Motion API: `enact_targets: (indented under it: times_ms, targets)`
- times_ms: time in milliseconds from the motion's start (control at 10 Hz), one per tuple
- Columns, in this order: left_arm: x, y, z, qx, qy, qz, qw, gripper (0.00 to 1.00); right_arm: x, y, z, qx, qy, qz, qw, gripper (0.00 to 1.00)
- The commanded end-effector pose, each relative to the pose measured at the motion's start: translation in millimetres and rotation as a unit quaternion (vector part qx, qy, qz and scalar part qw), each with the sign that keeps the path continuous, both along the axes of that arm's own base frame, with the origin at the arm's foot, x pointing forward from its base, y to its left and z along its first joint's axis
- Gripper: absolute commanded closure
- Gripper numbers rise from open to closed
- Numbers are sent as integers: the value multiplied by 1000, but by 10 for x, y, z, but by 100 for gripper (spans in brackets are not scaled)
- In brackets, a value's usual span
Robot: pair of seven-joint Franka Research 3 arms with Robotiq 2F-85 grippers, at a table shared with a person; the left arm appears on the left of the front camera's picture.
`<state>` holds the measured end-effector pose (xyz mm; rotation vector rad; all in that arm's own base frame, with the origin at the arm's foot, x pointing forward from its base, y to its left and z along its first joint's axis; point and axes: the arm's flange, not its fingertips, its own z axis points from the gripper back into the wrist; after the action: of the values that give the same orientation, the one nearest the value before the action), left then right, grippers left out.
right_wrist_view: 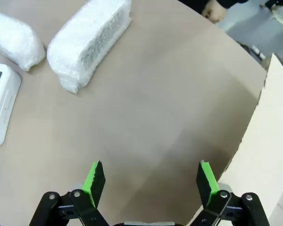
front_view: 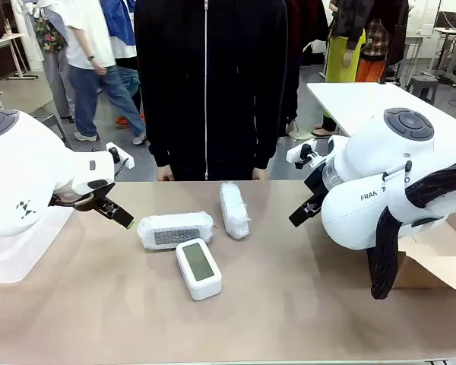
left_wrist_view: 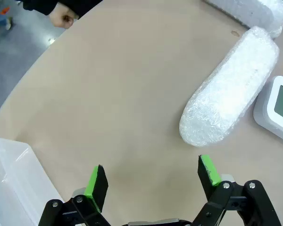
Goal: Separate and place wrapped and unwrapped clocks.
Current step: Pick up the Digital clock indicated by the person.
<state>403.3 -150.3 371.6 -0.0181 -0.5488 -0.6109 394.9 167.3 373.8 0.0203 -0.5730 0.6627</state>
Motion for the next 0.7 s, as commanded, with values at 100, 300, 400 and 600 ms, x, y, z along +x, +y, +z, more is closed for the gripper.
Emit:
enact_targets:
  times_ms: [100, 300, 400, 600]
  targets:
    - [-1, 0, 0, 0, 0, 0, 1000, 0, 0, 0, 0, 0, 0, 0, 1000, 0]
    - [-1, 0, 0, 0, 0, 0, 1000, 0, 0, 0, 0, 0, 0, 0, 1000, 0]
    - [-1, 0, 0, 0, 0, 0, 1000, 0, 0, 0, 0, 0, 0, 0, 1000, 0]
    - [-1, 0, 0, 0, 0, 0, 1000, 0, 0, 0, 0, 0, 0, 0, 1000, 0]
